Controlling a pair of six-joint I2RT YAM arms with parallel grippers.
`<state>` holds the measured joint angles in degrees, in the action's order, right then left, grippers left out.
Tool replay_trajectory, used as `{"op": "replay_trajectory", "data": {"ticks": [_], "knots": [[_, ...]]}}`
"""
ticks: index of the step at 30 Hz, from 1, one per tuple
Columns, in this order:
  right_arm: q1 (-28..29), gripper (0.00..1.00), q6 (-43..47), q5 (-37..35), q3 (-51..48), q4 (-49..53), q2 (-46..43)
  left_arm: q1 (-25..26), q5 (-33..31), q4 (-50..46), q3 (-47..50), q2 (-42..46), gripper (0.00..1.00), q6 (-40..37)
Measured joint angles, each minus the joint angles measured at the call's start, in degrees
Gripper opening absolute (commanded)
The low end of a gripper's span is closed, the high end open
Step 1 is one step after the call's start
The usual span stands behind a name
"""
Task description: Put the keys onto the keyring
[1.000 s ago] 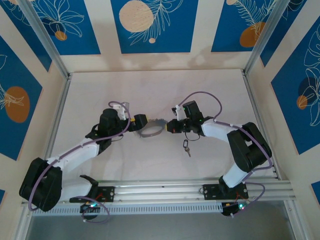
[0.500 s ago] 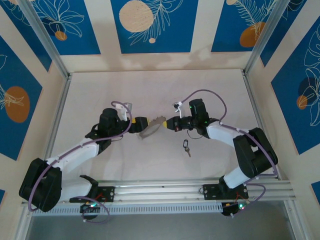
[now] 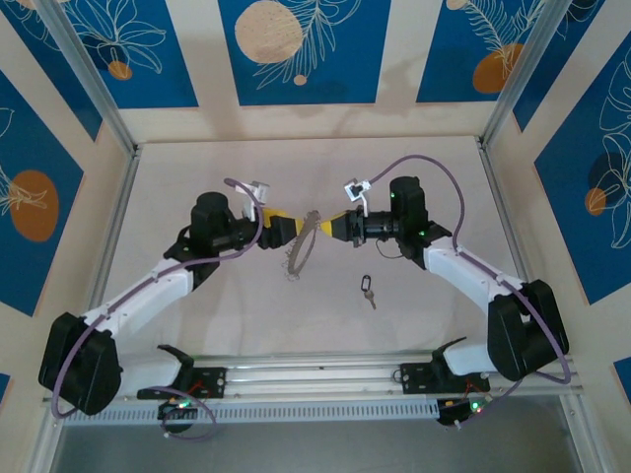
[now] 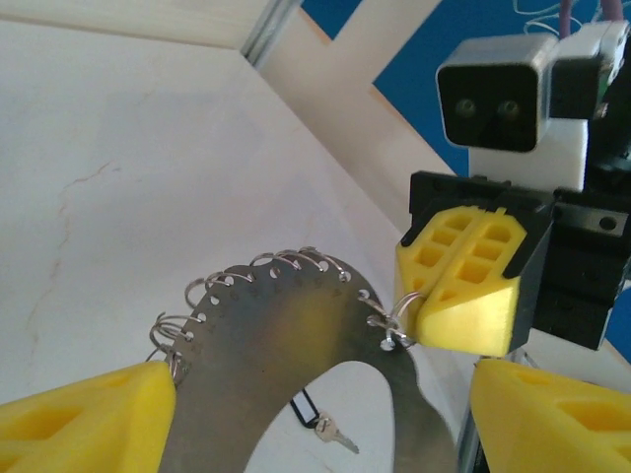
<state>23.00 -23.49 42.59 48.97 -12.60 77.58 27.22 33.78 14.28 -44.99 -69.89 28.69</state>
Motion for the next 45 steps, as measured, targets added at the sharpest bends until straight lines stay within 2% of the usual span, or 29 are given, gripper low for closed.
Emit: {"op": "replay_trajectory", "data": {"ticks": [5, 14, 25, 33, 38, 45], "knots": [[0.0, 0.00, -0.1, 3.6, 1.5, 0.1, -0.1, 0.0, 3.9, 2.4, -0.8, -1.9, 0.60, 0.4], [0.3, 0.00, -0.1, 5.7, 1.7, 0.2, -0.1, 0.1, 9.0, 9.2, -0.9, -4.5, 0.60, 4.0], [0.7, 0.00, -0.1, 5.7, 1.7, 0.1, 0.2, 1.4, 11.4, 12.4, -0.9, -6.0, 0.55, 5.5], [1.4, 0.00, -0.1, 5.7, 1.7, -0.2, 1.6, 2.2, 12.5, 14.5, -0.9, -8.0, 0.47, 6.7], [1.4, 0.00, -0.2, 5.7, 1.7, -0.3, 2.1, 2.5, 12.7, 15.4, -0.9, -9.3, 0.39, 7.0], [1.4, 0.00, -0.5, 5.7, 1.7, -0.4, 3.0, 2.6, 12.7, 16.7, -0.9, -9.8, 0.18, 7.4]]}}
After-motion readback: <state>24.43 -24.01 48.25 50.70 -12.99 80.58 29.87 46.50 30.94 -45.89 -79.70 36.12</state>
